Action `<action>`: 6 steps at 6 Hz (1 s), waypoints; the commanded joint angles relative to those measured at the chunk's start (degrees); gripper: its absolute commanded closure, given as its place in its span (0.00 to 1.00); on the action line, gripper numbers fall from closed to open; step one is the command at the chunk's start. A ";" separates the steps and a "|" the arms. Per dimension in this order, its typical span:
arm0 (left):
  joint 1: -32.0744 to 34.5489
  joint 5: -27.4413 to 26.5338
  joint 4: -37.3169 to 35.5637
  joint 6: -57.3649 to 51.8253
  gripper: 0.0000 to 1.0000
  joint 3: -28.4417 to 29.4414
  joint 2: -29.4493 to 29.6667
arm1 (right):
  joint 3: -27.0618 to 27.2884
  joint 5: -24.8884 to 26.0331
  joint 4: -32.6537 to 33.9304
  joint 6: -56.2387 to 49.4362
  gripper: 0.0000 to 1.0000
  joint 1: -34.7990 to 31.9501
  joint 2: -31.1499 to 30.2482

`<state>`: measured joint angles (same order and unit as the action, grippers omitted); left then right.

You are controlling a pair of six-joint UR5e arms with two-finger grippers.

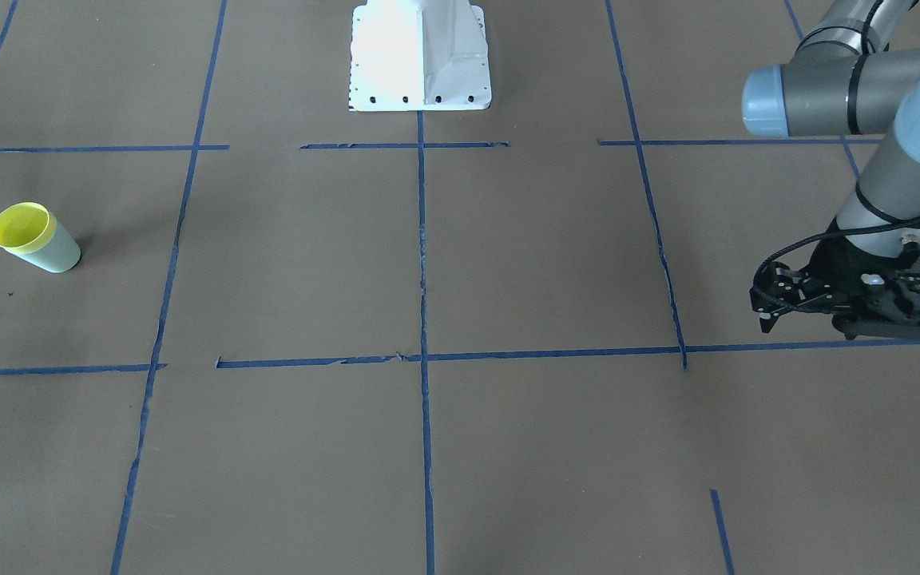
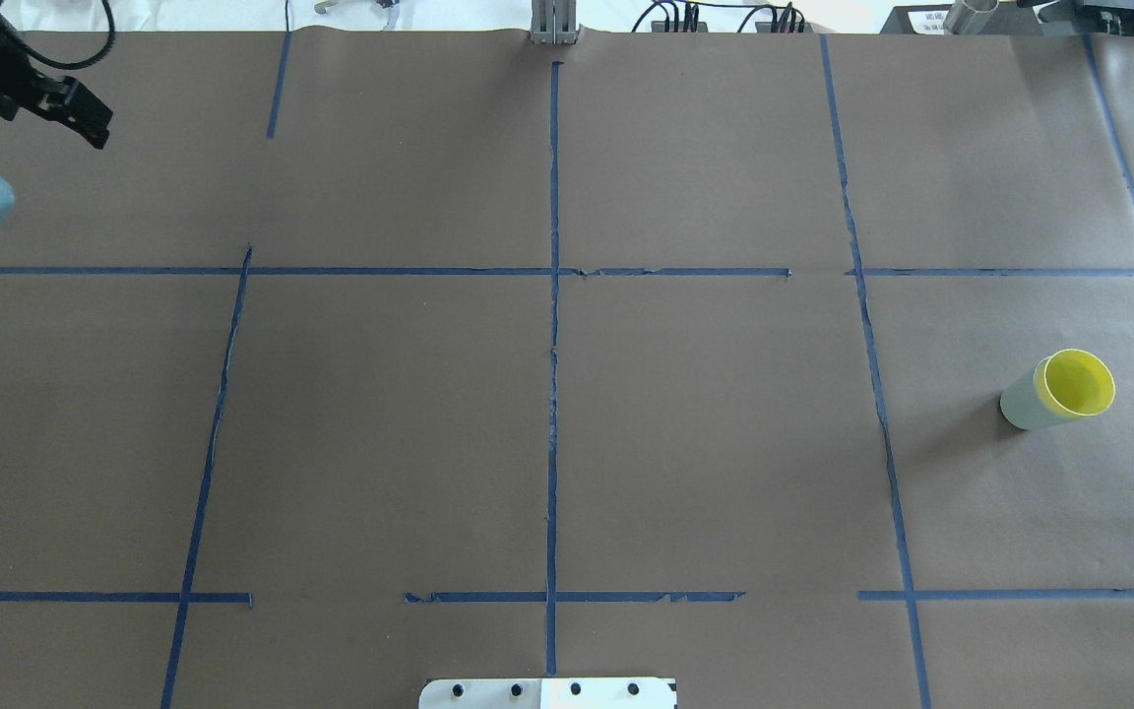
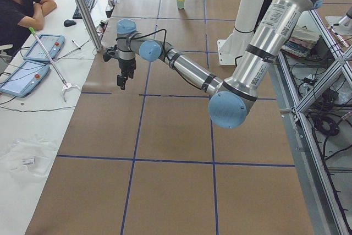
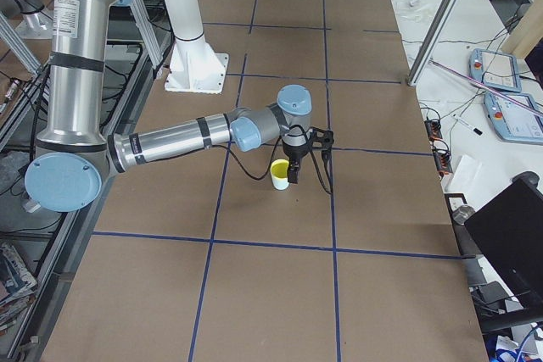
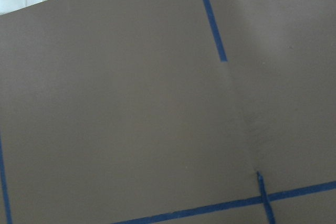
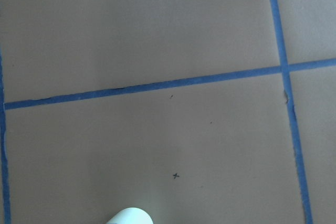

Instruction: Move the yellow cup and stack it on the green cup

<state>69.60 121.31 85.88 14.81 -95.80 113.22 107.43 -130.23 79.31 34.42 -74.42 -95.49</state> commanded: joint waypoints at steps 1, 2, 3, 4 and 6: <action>9.46 7.49 -3.69 -17.10 0.00 0.26 -7.09 | -6.94 -4.41 0.23 -12.38 0.00 -7.89 1.45; 13.68 13.11 -4.49 -18.14 0.00 3.74 -8.79 | -7.93 -4.42 2.41 -18.62 0.00 -10.37 1.45; 17.38 14.21 -4.49 -20.68 0.00 7.78 -11.50 | -8.03 -4.51 7.30 -26.52 0.00 -13.00 1.89; 18.20 14.22 -6.15 -24.79 0.00 7.56 -16.14 | -7.94 -4.86 12.40 -30.69 0.00 -14.68 3.63; 18.29 14.22 -5.55 -24.22 0.00 5.72 -22.41 | -9.07 -3.90 14.91 -35.38 0.00 -15.22 3.22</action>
<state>87.72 135.51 80.19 -9.24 -89.52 93.21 99.00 -134.73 93.18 0.87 -89.34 -91.99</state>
